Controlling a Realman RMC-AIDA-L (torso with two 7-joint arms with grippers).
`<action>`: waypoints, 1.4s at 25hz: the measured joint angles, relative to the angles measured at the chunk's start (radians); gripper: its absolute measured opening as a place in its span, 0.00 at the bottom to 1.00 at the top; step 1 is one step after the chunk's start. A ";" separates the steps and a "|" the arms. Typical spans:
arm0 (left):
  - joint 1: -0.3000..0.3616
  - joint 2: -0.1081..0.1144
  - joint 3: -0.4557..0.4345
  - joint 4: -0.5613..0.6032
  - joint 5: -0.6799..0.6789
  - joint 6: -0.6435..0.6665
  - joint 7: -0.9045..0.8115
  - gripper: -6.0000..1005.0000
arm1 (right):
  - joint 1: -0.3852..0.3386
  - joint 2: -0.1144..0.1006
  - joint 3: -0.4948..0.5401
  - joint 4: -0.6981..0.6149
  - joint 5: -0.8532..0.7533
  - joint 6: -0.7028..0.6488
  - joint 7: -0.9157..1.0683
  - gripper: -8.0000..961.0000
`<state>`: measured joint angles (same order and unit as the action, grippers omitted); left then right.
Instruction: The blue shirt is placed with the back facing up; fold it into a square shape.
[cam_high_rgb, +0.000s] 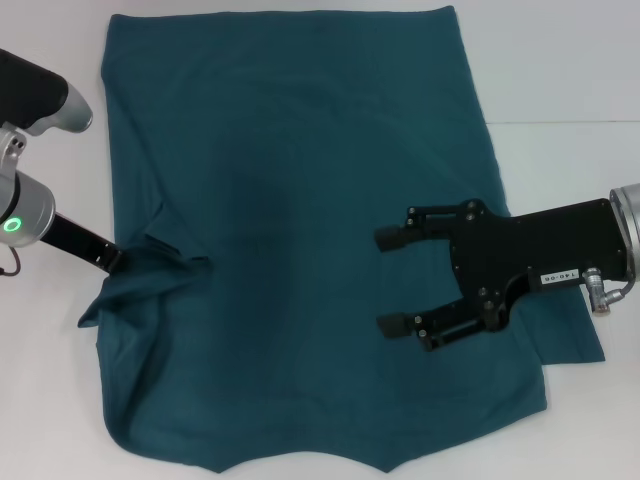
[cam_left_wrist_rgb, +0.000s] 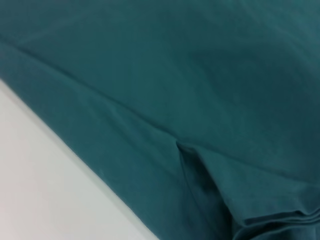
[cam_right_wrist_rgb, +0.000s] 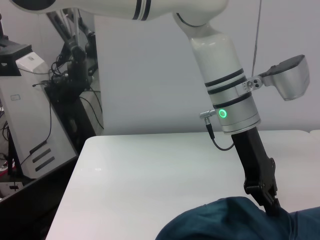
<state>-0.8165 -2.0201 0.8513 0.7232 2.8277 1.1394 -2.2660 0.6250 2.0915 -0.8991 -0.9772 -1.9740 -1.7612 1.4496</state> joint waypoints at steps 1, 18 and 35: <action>0.000 0.000 0.000 0.000 0.000 0.000 0.000 0.23 | -0.001 0.000 0.000 0.000 0.002 0.000 0.000 0.98; 0.035 -0.050 -0.005 0.298 -0.007 0.209 -0.007 0.05 | -0.008 -0.001 0.043 -0.010 0.024 0.000 0.015 0.98; 0.060 -0.149 0.085 0.525 -0.103 0.487 -0.083 0.05 | -0.023 -0.006 0.083 -0.033 0.026 0.000 0.018 0.98</action>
<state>-0.7567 -2.1694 0.9365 1.2481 2.7245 1.6265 -2.3489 0.6018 2.0860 -0.8161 -1.0100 -1.9480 -1.7612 1.4680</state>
